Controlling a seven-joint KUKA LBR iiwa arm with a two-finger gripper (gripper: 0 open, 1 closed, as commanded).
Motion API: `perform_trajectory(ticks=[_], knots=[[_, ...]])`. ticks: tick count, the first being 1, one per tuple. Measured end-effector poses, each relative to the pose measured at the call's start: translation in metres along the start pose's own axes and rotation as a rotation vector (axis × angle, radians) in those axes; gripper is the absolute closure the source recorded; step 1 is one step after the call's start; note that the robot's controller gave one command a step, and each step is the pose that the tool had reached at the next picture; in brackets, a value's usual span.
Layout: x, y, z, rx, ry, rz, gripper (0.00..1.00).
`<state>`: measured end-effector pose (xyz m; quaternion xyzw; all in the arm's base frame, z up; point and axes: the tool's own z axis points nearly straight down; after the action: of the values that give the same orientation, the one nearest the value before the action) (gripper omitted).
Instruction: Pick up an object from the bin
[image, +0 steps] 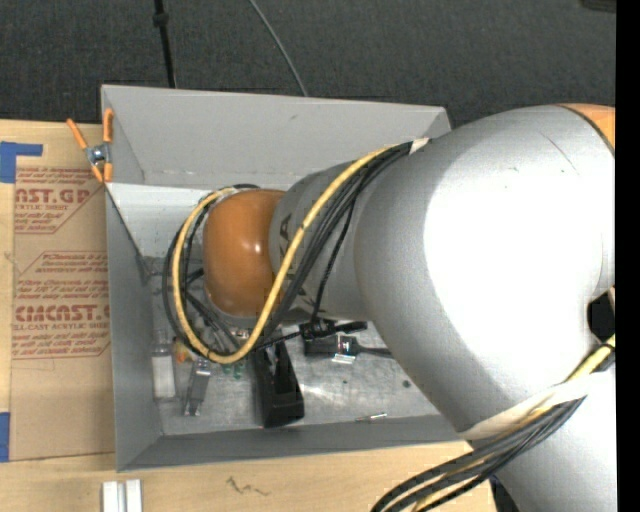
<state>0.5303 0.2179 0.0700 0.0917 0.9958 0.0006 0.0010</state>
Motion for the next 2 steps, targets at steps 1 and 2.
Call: perform_trajectory(ticks=[1, 2], knots=[[-0.0155, -0.0088, -0.0004, 0.000, -0.001, -0.052, 1.00], [-0.0155, -0.0088, -0.0004, 0.000, -0.001, -0.052, 1.00]])
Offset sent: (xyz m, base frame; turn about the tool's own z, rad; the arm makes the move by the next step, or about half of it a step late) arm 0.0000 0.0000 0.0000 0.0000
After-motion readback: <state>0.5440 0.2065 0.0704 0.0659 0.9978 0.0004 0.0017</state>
